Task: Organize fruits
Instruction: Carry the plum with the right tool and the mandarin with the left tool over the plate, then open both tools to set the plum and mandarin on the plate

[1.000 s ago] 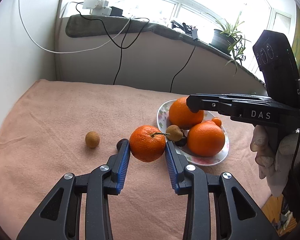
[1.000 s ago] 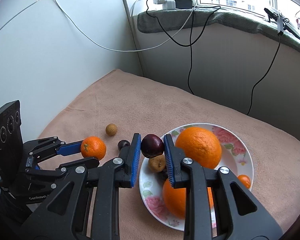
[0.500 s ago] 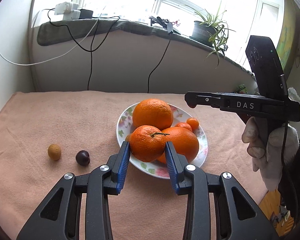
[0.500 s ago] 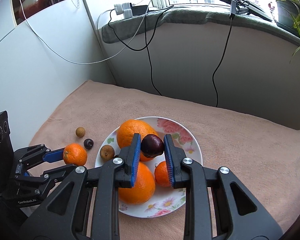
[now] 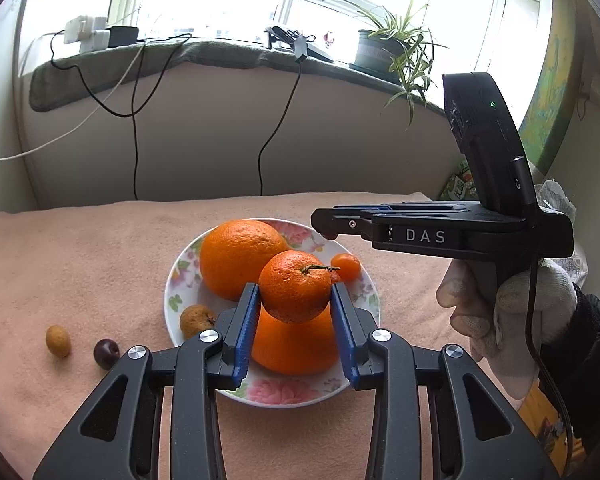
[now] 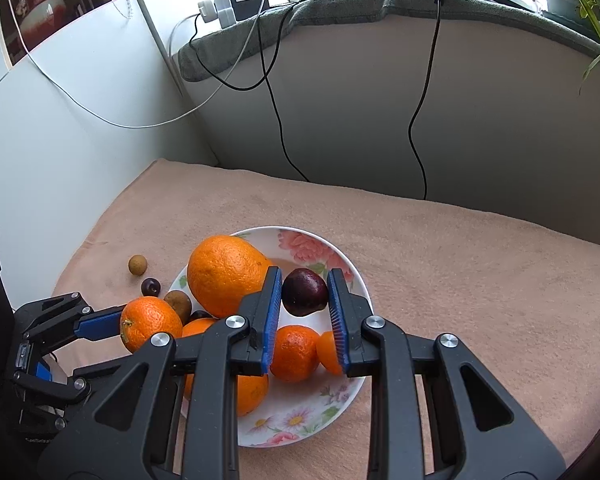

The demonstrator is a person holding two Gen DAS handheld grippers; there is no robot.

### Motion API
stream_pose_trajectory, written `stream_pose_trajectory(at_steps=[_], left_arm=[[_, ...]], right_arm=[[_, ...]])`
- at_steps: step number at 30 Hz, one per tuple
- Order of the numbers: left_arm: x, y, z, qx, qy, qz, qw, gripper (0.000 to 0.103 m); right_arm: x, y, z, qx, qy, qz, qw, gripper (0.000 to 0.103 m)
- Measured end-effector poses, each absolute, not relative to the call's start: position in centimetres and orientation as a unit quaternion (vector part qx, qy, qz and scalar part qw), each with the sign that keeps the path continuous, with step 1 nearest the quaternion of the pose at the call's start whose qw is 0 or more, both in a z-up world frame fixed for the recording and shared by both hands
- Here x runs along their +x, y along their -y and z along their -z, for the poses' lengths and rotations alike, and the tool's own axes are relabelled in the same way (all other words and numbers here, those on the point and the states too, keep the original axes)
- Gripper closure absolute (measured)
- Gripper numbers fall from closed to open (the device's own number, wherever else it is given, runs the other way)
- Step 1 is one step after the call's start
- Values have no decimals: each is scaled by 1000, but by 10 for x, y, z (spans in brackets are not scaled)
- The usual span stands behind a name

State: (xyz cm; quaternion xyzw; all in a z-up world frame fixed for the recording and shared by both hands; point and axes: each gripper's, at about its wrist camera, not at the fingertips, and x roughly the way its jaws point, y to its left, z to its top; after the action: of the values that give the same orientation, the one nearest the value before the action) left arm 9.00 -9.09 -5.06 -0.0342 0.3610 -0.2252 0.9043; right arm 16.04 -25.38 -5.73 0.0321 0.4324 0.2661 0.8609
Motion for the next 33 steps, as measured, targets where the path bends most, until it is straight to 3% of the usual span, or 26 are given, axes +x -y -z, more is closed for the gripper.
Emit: stream_pose_trajectory(at_steps=[25,26,29,33], left_arm=[[109,104,56,-31,-373,223,900,67],[109,104,56,-31,-372,223,901,66],[109,105,55,-30,-369,223,902,60],[108,104,55,-28,-369,222,902,51]], right_arm=[[173,259,69,71,-450,-279,845,78],[173,259,69,72,-450,-279,845,77],[173,260,68,74,-447,-275,848,58],[173,263,66,82,-446,-274,848,50]])
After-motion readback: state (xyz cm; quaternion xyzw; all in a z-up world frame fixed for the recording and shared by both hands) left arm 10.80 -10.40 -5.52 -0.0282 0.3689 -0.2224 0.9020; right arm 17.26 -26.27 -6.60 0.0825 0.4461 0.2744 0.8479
